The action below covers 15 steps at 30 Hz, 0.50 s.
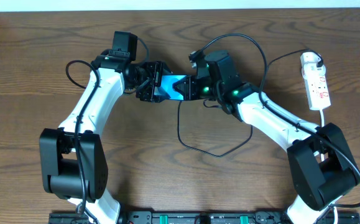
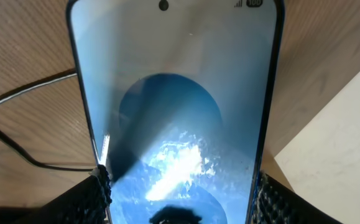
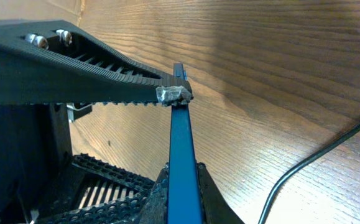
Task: Plug charger to phone and switch on socket
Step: 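Grasp the phone's right edge with the right gripper beside the left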
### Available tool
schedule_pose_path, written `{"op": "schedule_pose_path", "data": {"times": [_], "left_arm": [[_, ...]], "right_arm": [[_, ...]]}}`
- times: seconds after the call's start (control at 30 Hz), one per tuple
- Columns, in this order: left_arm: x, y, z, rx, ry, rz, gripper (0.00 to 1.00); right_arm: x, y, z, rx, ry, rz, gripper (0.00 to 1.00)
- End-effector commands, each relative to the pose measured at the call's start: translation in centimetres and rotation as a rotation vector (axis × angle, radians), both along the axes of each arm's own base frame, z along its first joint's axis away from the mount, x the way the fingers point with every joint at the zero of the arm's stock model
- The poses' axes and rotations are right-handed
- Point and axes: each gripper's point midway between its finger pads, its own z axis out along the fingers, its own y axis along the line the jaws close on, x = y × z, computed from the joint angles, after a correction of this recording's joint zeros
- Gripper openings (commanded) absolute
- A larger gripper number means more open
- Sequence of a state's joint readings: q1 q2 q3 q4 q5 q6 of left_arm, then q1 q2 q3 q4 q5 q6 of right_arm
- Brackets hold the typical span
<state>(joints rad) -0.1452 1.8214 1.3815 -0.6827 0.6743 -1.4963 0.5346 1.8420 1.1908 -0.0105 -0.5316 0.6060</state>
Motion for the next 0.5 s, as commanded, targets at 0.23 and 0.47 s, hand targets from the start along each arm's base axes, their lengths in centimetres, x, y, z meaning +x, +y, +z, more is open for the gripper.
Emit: {"op": "schedule_pose_path", "data": {"times": [0.23,0.47], "left_arm": [[1.6,-0.2,1.4,-0.001,-0.12,-0.034,0.72],[4.3,-1.0,3.4,-0.005,-0.361,-0.14,0.72]], "right_arm": [[4.1,-4.0,1.5,0.103,0.109,-0.209,0.01],[7.3,-5.8,4.9,0.287,0.128,-0.331,0.01]]}}
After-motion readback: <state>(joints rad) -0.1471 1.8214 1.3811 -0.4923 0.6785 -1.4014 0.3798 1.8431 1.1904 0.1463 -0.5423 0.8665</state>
